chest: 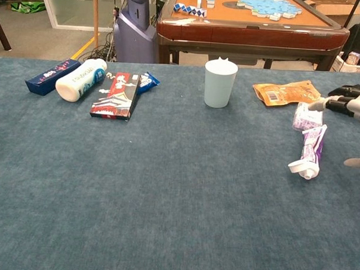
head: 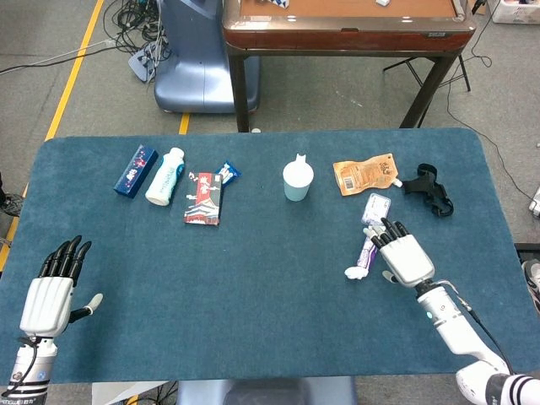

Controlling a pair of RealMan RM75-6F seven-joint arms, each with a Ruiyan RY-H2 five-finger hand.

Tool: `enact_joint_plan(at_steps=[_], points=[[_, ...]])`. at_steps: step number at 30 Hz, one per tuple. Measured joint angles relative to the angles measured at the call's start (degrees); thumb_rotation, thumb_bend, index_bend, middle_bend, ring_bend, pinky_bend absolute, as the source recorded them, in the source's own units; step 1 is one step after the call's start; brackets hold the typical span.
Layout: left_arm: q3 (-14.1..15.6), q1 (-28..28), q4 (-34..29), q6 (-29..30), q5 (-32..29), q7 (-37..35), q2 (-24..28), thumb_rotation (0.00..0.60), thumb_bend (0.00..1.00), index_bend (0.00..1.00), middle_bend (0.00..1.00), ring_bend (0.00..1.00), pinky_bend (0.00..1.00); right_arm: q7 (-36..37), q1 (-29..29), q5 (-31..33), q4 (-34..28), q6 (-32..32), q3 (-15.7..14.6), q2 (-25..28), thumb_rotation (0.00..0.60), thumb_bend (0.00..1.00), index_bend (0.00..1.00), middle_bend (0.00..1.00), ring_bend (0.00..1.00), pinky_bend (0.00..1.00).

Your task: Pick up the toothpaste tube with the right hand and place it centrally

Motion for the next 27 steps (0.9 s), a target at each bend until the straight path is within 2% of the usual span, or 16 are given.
enact_joint_plan(at_steps=[11,18,27], points=[[-0.01,-0.02,-0.14,-0.43,-0.21,-0.58,0.05,0.600,0.18,0.00,0.00,0.00,0.10,1.94,2.56,-1.31,10.21,-0.46,-1.35,-6.97,0.600,0.00,0.11,0.19,0.08,0.16],[0.01,0.12,-0.15,-0.34,-0.14,-0.98,0.28,0.600,0.18,0.00,0.00,0.00,0.10,2.96,4.34,-1.65,12.92,-0.92,-1.67,-10.08,0.600,0.00,0.11,0.19,0.08,0.16],[0.00,0.38,0.10,-0.08,-0.11,-1.58,0.52,0.600,0.18,0.00,0.00,0.00,0.10,3.15,7.46,-0.13,14.48,-1.43,0.93,-14.17,0.600,0.00,0.11,0.21,0.09,0.16]])
